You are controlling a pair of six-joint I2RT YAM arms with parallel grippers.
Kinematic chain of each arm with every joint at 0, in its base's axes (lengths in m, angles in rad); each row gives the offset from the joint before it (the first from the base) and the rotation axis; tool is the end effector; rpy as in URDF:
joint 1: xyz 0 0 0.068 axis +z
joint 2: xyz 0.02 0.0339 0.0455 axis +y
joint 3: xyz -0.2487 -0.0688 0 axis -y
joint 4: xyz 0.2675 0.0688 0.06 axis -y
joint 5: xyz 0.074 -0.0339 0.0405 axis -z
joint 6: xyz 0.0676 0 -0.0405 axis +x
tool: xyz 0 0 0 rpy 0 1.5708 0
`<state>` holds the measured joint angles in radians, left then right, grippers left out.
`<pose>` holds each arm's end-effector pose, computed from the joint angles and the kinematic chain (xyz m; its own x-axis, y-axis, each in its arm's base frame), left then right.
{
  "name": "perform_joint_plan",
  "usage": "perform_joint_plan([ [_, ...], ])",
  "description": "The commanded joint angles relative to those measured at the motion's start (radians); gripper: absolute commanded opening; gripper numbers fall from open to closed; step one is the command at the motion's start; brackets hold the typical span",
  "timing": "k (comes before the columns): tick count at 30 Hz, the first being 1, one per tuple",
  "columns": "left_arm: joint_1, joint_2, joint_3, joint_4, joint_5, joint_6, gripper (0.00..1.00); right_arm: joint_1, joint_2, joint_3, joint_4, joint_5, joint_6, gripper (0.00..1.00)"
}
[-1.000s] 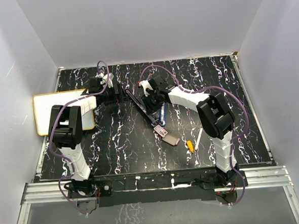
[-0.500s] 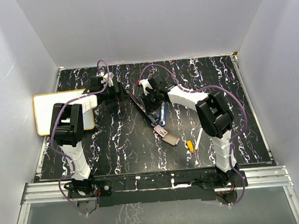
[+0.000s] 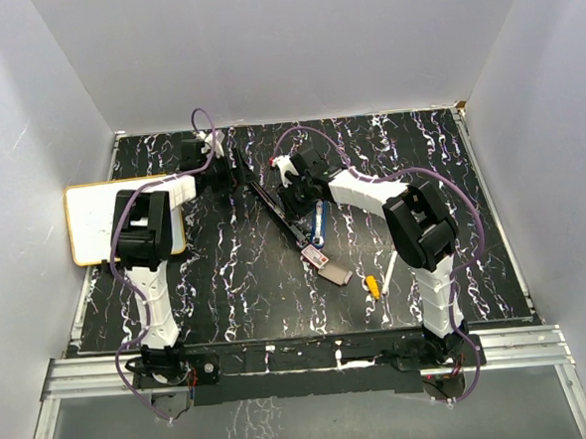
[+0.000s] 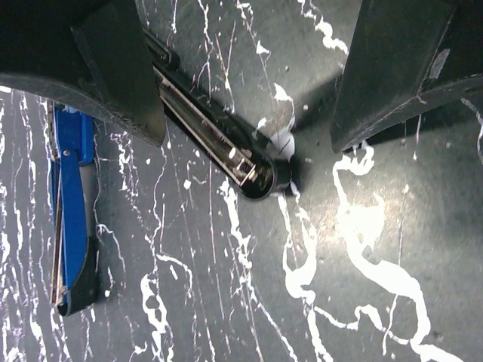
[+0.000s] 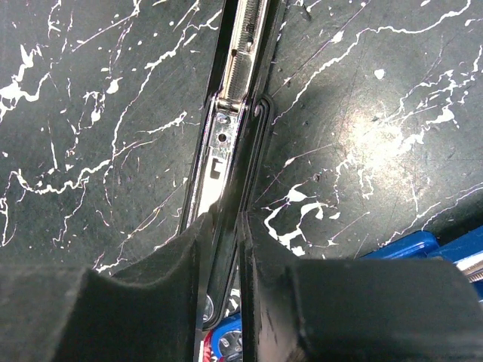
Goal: Load the staples into the stapler
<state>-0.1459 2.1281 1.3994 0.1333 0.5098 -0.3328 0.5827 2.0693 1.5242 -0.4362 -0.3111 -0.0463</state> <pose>0.4911 -0.1055 0.1166 -0.6965 -0.1859 -0.6931 0.3165 0.7873 -0.5291 0.3858 0.2790 0.1295 -0.6625 -0.4894 -0.5671 -0.6974 0.6793 0.2284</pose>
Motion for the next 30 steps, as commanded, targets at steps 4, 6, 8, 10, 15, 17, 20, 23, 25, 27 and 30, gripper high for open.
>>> perform_joint_plan([
  [4, -0.012, 0.085, 0.088, 0.027, 0.089, -0.076, 0.85, -0.005, 0.018, -0.059, 0.046, 0.080, -0.024, 0.21],
  [6, -0.019, 0.110, 0.097, 0.035, 0.108, -0.090, 0.83, -0.004, 0.018, -0.068, 0.052, 0.083, -0.025, 0.20],
  [8, -0.020, 0.129, 0.097, 0.064, 0.136, -0.111, 0.81, -0.005, 0.016, -0.080, 0.061, 0.086, -0.028, 0.20],
  [10, -0.021, 0.145, 0.093, 0.102, 0.174, -0.137, 0.76, -0.005, 0.019, -0.088, 0.065, 0.089, -0.031, 0.19],
  [15, -0.019, 0.152, 0.065, 0.226, 0.298, -0.169, 0.63, -0.006, 0.023, -0.108, 0.078, 0.115, -0.042, 0.17],
  [17, -0.017, 0.141, 0.044, 0.285, 0.328, -0.175, 0.60, -0.013, 0.026, -0.113, 0.083, 0.114, -0.041, 0.17],
  [20, -0.009, 0.130, 0.019, 0.369, 0.375, -0.204, 0.56, -0.022, 0.029, -0.120, 0.088, 0.107, -0.039, 0.15],
  [23, 0.000, 0.131, 0.006, 0.449, 0.427, -0.242, 0.51, -0.027, 0.035, -0.123, 0.091, 0.106, -0.039, 0.15],
  [25, 0.005, 0.127, -0.004, 0.522, 0.462, -0.270, 0.49, -0.029, 0.038, -0.125, 0.092, 0.103, -0.040, 0.15],
  [27, 0.007, 0.123, -0.005, 0.581, 0.491, -0.291, 0.47, -0.032, 0.040, -0.127, 0.093, 0.102, -0.040, 0.15],
  [30, 0.006, 0.118, 0.013, 0.605, 0.517, -0.307, 0.46, -0.033, 0.041, -0.126, 0.093, 0.101, -0.042, 0.14],
])
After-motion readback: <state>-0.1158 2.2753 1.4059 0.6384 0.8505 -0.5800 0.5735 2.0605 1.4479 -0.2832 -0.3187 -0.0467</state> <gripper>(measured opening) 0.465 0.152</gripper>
